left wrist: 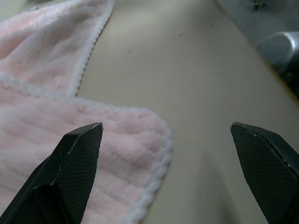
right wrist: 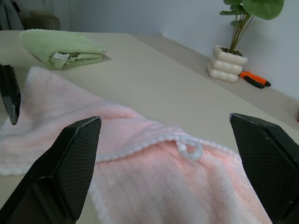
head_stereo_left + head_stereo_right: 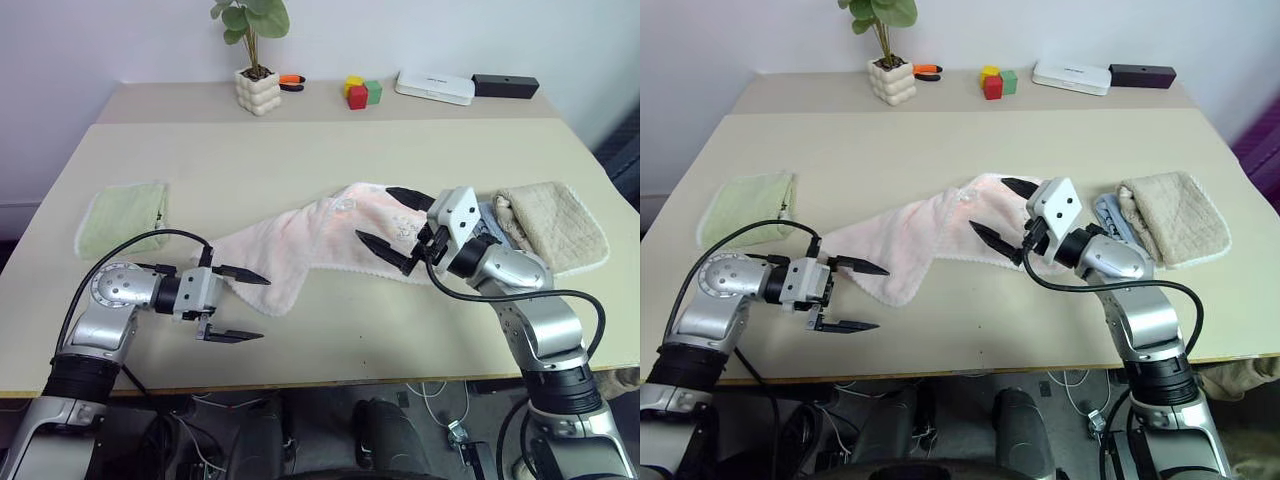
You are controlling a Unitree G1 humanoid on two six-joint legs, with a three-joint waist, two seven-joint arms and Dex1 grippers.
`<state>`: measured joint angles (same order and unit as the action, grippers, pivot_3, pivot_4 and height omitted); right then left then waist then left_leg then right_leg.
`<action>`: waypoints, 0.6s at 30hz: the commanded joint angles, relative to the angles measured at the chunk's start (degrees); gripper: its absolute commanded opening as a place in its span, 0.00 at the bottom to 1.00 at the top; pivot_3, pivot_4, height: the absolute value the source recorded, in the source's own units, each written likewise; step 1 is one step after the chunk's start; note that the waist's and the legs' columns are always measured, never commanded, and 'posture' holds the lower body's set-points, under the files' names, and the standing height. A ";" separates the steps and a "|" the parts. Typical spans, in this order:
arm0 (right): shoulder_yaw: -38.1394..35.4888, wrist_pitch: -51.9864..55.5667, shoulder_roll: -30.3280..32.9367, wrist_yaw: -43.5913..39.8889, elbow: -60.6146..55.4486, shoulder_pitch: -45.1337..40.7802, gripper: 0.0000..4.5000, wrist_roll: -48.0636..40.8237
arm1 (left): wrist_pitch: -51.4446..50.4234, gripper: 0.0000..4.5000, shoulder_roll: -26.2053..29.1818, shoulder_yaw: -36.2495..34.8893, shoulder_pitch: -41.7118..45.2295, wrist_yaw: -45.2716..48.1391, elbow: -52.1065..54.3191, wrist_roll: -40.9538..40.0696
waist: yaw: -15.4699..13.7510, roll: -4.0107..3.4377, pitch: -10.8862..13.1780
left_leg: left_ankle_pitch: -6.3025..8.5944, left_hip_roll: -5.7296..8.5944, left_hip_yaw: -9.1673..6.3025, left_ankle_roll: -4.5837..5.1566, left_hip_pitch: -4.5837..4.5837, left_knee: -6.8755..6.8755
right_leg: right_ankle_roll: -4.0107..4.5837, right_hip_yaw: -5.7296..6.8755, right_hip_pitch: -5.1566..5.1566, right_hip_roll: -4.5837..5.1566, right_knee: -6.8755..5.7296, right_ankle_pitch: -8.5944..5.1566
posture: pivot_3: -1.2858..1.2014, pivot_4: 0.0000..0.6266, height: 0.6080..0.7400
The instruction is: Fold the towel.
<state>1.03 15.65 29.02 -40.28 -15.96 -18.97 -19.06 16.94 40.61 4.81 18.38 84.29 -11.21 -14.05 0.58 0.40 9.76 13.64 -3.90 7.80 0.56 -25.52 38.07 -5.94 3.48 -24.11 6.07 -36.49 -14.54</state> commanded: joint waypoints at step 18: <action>-4.50 2.41 -2.60 11.29 3.79 -2.36 1.00 3.39 | -6.02 0.01 -1.99 4.23 4.68 -4.66 -6.01 2.69 | 0.07 -0.02 -0.07 | -0.01 0.01 -0.05 0.00 0.10 0.08 | 0.00 0.00 0.05 0.00 -0.18 0.00 | 0.52 0.24 0.96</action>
<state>0.30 15.95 26.82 -32.52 -14.26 -18.98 -16.10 11.53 37.77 10.97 22.25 79.83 -15.91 -10.60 0.65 0.37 9.69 13.63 -3.89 7.76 0.56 -25.41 38.17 -5.94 3.48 -24.06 6.07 -36.70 -14.55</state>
